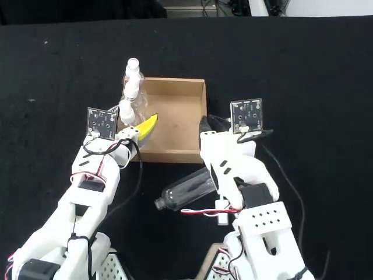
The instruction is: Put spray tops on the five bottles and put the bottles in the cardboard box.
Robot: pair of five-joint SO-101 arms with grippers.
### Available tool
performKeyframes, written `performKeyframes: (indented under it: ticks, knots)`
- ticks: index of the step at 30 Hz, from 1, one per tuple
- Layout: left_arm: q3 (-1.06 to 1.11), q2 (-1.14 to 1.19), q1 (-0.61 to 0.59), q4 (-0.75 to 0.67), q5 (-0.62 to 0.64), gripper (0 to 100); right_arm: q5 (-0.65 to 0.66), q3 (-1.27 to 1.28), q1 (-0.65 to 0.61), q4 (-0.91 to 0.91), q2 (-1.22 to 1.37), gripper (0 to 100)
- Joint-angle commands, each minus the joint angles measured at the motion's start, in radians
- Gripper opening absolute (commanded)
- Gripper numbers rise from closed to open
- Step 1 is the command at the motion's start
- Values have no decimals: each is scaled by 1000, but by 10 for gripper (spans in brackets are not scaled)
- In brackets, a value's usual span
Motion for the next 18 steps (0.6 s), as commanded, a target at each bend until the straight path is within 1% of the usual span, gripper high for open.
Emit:
performKeyframes:
  ticks: [1,6,14,15,18]
  knots:
    - [-28,-14,-28,-5,-8,235,9,-22,11,-26,-19,25]
    - [-19,-58,-87,2,-2,235,6,-19,11,-26,-19,25]
    - [119,-290,-71,11,0,234,2,-15,9,-26,-19,25]
    - [130,-310,-62,40,0,234,2,-15,9,-26,-19,25]
    - [130,-373,-25,193,0,235,2,-13,11,-25,-19,25]
